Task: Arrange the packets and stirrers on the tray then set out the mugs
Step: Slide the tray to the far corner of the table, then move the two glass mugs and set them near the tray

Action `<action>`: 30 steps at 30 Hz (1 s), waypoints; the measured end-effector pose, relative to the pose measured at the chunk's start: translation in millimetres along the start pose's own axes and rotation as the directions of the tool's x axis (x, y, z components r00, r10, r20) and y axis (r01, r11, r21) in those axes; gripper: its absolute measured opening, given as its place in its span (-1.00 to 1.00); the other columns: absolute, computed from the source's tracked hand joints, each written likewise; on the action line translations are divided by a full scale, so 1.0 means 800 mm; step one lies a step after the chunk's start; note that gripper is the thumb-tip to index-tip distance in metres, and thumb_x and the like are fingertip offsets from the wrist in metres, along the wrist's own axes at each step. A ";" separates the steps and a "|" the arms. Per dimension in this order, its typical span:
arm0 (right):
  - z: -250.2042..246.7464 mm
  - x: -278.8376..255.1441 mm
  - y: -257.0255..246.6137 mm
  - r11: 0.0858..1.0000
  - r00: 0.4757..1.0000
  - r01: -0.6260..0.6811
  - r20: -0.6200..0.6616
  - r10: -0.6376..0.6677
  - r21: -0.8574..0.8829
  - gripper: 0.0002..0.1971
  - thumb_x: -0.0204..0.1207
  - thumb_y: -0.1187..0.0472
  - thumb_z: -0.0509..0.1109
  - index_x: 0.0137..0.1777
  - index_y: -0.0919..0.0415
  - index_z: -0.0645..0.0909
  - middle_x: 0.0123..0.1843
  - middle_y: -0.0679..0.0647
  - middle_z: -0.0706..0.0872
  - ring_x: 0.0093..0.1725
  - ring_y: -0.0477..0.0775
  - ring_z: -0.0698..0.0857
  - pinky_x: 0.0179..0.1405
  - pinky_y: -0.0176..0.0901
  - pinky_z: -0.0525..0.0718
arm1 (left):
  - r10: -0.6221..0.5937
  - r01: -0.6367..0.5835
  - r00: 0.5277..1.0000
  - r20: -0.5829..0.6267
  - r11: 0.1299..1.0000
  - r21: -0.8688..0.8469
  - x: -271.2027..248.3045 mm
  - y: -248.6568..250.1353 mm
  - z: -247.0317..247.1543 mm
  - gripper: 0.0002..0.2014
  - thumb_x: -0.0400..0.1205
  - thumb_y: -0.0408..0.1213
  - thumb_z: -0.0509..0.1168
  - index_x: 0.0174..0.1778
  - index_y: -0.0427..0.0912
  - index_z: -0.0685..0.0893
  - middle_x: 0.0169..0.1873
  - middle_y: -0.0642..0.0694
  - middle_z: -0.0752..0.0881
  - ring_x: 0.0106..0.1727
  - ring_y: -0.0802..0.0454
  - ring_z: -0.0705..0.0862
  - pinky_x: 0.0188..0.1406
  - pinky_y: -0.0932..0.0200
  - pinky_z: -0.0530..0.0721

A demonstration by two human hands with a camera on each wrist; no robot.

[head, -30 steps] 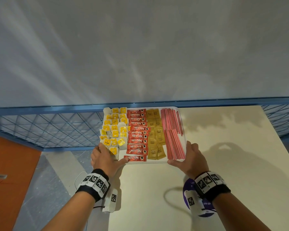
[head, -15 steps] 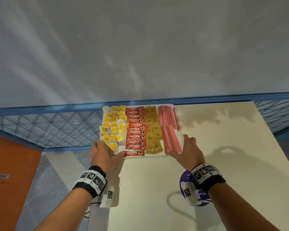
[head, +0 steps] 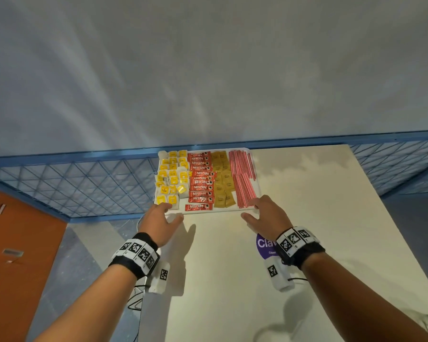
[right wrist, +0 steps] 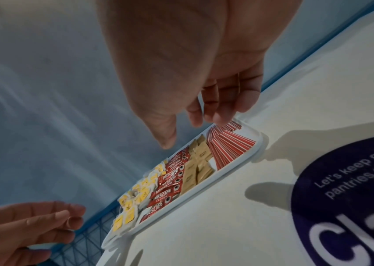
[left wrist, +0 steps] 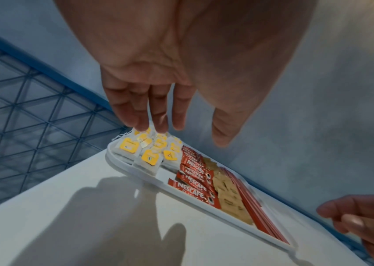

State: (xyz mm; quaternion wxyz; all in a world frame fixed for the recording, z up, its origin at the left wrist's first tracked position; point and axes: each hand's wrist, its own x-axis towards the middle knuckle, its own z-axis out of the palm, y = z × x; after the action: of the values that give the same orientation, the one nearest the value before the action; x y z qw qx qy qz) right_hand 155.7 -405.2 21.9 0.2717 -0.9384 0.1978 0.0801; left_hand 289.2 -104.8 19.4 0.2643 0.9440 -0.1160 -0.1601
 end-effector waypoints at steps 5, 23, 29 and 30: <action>-0.004 -0.054 -0.007 0.999 0.998 0.042 0.054 -0.041 -0.017 -0.58 0.67 -0.15 0.37 0.44 0.02 0.60 0.19 -0.08 0.66 0.04 -0.13 0.60 0.09 -0.20 0.52 | 0.082 -0.078 0.992 0.095 0.996 -0.054 -0.054 0.005 -0.001 -0.48 0.57 0.10 0.45 0.38 -0.10 0.64 0.12 -0.04 0.72 0.09 0.00 0.68 0.12 0.07 0.66; -0.030 -0.271 0.055 0.990 0.997 0.030 0.068 -0.040 0.141 -0.73 0.63 -0.06 0.46 0.27 -0.06 0.69 -0.11 -0.24 0.71 -0.25 -0.30 0.60 -0.02 -0.21 0.55 | 0.242 -0.189 0.916 0.320 0.964 -0.190 -0.228 0.026 0.064 -0.68 0.63 -0.06 0.44 0.28 0.01 0.65 -0.06 0.15 0.73 -0.12 0.22 0.73 -0.22 0.48 0.57; -0.080 -0.309 0.117 0.990 0.998 0.059 0.024 -0.062 0.127 -0.73 0.64 -0.05 0.46 0.29 -0.05 0.69 -0.13 -0.30 0.68 -0.21 -0.13 0.68 -0.07 -0.22 0.56 | 0.285 -0.256 0.881 0.377 0.958 -0.127 -0.256 0.071 0.104 -0.70 0.65 -0.04 0.39 0.30 0.08 0.63 0.00 0.20 0.71 -0.04 0.23 0.71 -0.11 0.40 0.59; -0.089 -0.311 0.133 0.991 0.998 0.063 0.015 -0.065 0.117 -0.72 0.64 -0.05 0.47 0.30 -0.05 0.69 -0.13 -0.30 0.67 -0.21 -0.13 0.68 -0.07 -0.22 0.56 | 0.298 -0.274 0.874 0.385 0.955 -0.117 -0.260 0.084 0.113 -0.70 0.65 -0.03 0.38 0.31 0.09 0.63 0.01 0.20 0.71 -0.04 0.23 0.70 -0.09 0.40 0.59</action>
State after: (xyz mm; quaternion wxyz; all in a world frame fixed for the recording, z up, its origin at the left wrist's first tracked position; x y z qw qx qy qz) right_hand -111.4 -444.5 95.1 0.3303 -0.9260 0.1695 0.0683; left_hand 55.5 -139.0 32.4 0.2835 0.8558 -0.3007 -0.3113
